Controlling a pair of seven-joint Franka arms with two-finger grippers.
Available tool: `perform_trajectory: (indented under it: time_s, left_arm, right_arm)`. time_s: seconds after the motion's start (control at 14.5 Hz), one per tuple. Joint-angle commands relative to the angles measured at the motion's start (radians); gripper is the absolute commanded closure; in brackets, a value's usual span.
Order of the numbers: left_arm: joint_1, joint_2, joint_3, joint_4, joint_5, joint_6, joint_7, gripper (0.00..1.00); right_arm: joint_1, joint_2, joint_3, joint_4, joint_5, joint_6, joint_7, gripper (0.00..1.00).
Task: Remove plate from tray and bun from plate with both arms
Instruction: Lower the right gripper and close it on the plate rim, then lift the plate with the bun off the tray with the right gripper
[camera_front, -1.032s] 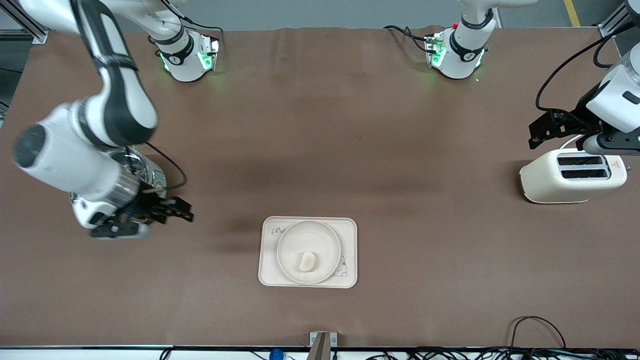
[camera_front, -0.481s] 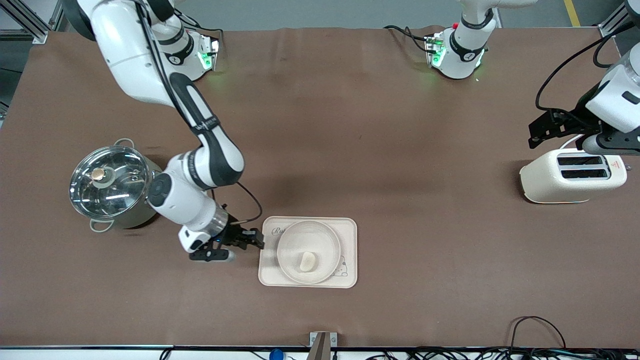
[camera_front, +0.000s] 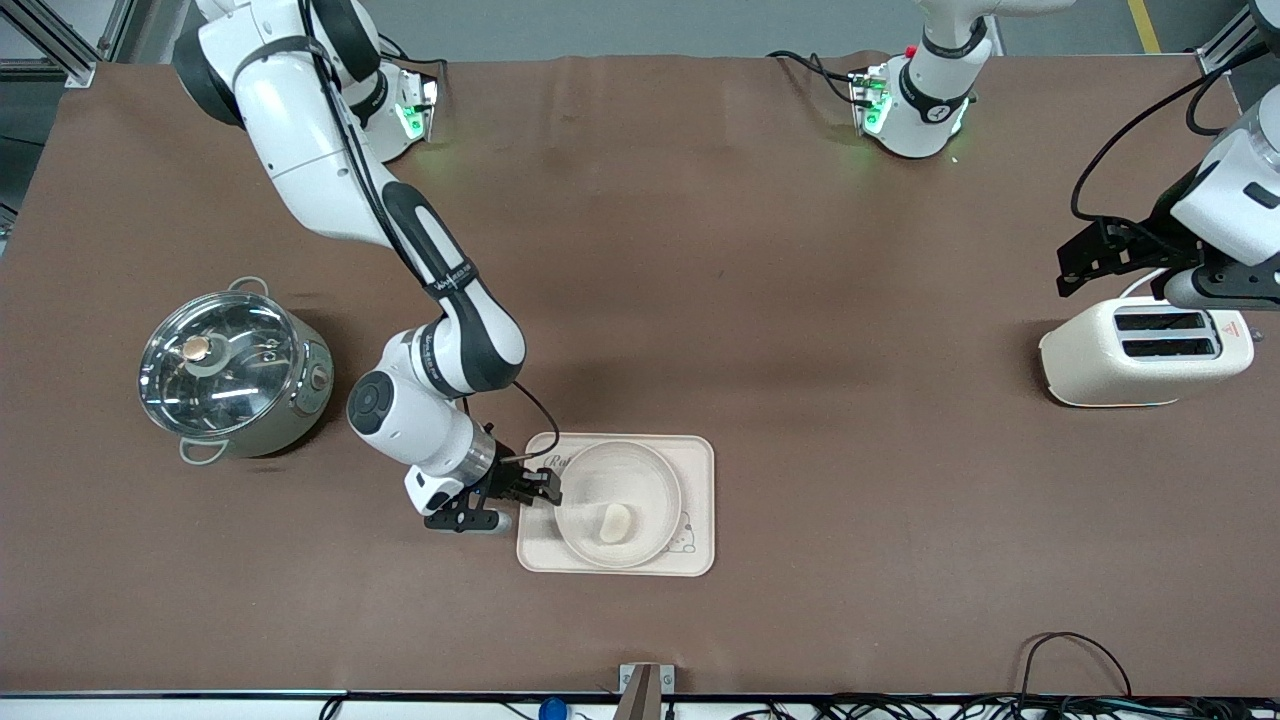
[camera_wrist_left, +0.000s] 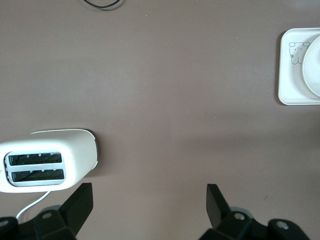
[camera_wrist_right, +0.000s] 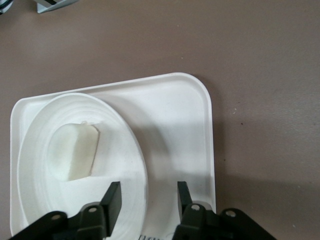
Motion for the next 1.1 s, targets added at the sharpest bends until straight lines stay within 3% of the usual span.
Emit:
perform_trajectory:
  time_s: [0.0,0.34,0.83,1.03]
  left_arm:
    - [0.004,-0.001,-0.003,0.012,-0.008,-0.015,0.010,0.00]
    - [0.004,-0.001,-0.003,0.010,-0.008,-0.018,0.012,0.00]
    - [0.005,-0.001,-0.003,0.012,-0.008,-0.028,0.014,0.00]
    - [0.004,-0.001,-0.003,0.012,-0.008,-0.028,0.014,0.00]
  right_arm:
    - [0.011,0.048,0.003,0.056,0.037,-0.004,0.006,0.53]
    - [0.011,0.073,0.021,0.073,0.072,-0.004,0.004,0.60]
    - [0.006,0.073,0.021,0.072,0.070,-0.005,0.003,0.96]
    - [0.003,0.069,0.020,0.072,0.070,-0.007,0.001,0.98]
